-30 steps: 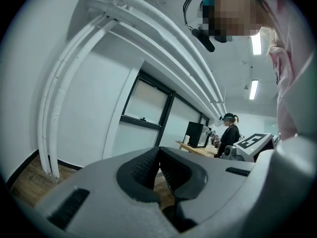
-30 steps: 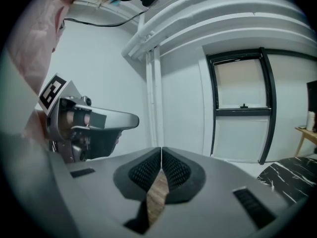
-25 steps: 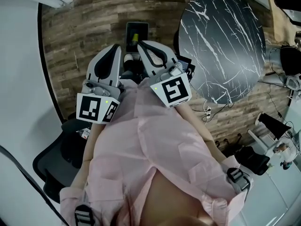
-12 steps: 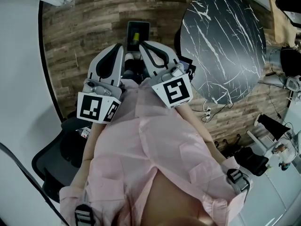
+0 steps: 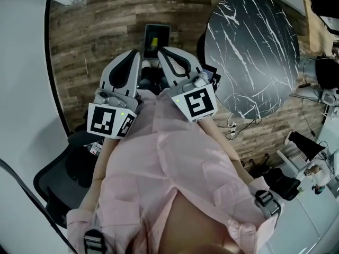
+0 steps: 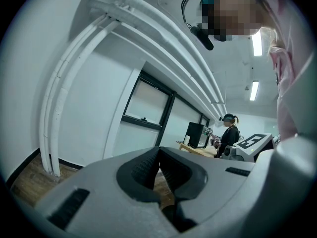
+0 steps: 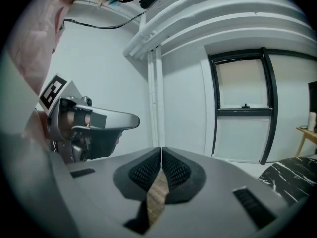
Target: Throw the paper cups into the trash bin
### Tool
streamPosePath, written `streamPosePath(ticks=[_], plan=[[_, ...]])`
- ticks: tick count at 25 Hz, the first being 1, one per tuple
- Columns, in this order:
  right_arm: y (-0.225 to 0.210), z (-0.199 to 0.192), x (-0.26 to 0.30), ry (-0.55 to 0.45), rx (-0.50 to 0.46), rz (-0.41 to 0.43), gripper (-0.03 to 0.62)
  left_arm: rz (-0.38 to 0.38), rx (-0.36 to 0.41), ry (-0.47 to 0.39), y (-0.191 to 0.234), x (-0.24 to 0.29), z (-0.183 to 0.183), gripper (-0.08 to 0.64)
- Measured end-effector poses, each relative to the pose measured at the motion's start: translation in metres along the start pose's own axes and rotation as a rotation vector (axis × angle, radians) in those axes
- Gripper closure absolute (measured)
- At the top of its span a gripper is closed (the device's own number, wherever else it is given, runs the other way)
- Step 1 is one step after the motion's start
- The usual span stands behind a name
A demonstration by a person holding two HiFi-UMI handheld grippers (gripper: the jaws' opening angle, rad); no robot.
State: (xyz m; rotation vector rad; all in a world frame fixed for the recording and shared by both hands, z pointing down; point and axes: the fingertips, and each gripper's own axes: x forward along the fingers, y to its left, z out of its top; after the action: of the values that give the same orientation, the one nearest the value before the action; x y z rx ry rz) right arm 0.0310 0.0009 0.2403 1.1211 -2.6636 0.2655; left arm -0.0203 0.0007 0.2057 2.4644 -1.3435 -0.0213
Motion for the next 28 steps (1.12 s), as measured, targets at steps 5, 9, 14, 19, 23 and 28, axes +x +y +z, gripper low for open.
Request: streamPosePath(ticks=[5,9,14,19,23,28], plan=[[0.0021,-0.0006,-0.0001,0.006,-0.004,0.005,0.561,0.000,-0.001,-0.001,-0.0003,-0.0010,0.0003,0.545],[0.0027,0.0000,0.0007,0.005,-0.004,0.008,0.561,0.001,0.001,-0.001,0.0000,-0.0015,0.0008,0.545],[0.0035,-0.0012,0.0002,0.006,-0.001,0.015,0.561,0.008,-0.009,0.001,0.0000,-0.0014,-0.0013,0.545],[0.0049,-0.0022,0.0000,0.014,-0.007,0.015,0.561,0.011,-0.015,0.003,0.0012,-0.0030,-0.0018,0.545],[0.0017,-0.0009,0.0004,0.015,0.000,0.009,0.561,0.009,-0.017,0.004,0.0016,-0.0007,-0.0002,0.545],[0.0002,-0.0014,0.0003,0.017,0.001,0.004,0.561,0.007,-0.019,0.006,0.0018,0.0006,-0.0005,0.545]])
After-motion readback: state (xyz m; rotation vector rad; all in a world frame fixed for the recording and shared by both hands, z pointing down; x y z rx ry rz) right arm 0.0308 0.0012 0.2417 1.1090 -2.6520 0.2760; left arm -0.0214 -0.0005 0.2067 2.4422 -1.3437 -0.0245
